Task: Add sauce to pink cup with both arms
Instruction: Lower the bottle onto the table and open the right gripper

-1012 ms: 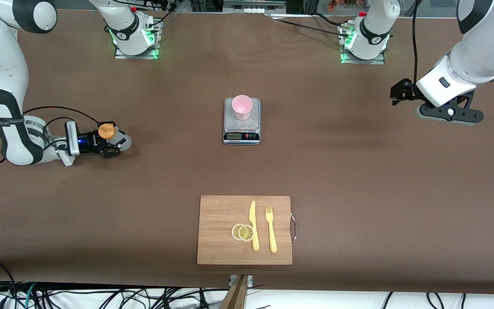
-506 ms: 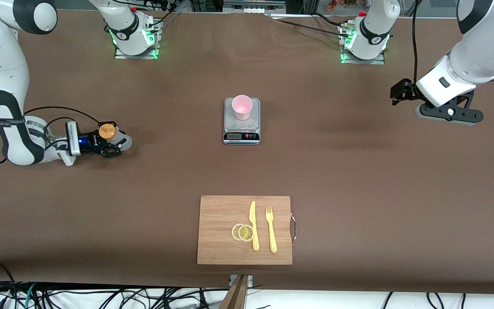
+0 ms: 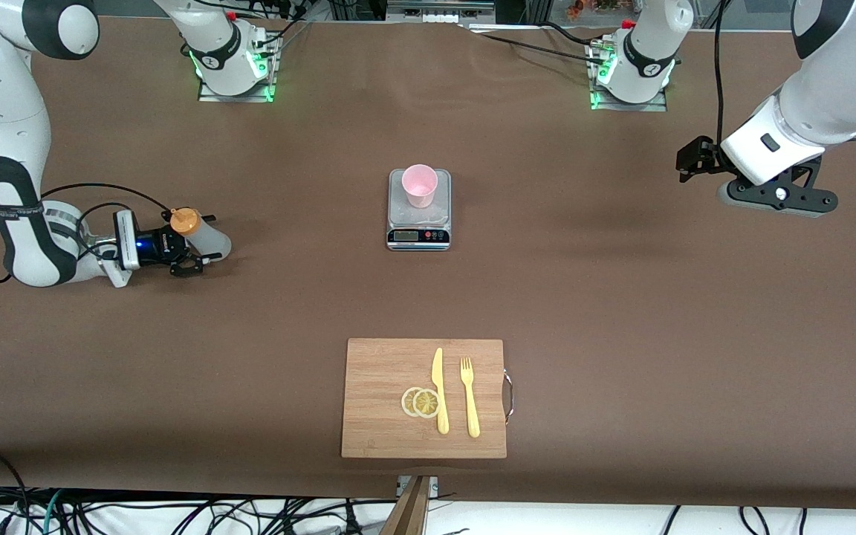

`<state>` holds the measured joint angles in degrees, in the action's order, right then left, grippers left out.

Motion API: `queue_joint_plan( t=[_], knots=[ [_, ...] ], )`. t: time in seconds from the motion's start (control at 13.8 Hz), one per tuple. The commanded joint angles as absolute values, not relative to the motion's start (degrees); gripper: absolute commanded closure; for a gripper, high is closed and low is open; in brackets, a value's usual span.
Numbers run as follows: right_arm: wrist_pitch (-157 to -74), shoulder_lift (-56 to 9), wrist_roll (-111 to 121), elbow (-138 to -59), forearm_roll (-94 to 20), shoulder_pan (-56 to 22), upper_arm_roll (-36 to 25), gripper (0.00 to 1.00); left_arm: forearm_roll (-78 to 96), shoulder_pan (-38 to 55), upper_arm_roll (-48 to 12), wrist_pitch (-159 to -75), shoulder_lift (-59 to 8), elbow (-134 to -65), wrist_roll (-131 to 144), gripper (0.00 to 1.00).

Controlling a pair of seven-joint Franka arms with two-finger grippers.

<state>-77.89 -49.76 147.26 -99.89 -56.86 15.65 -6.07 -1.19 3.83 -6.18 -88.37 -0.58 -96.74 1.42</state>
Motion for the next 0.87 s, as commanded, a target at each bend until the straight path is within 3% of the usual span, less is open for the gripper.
queue_joint_plan(
  t=[0.0,0.51,0.8],
  knots=[
    [-77.3,-50.0,146.9,-98.9,-57.2,17.2,-5.6,0.0,0.1,4.0,-6.1,-86.9,-1.2,-95.0,0.8,0.0],
    [-76.8,-49.7,146.7,-96.6,-55.5,18.1,-11.8,0.0,0.1,4.0,-6.1,-86.9,-1.2,-95.0,0.9,0.0],
    [-75.4,-48.8,143.8,-88.5,-52.2,18.1,-17.5,0.0,0.1,4.0,-6.1,-86.9,-1.2,-95.0,0.9,0.0]
  ],
)
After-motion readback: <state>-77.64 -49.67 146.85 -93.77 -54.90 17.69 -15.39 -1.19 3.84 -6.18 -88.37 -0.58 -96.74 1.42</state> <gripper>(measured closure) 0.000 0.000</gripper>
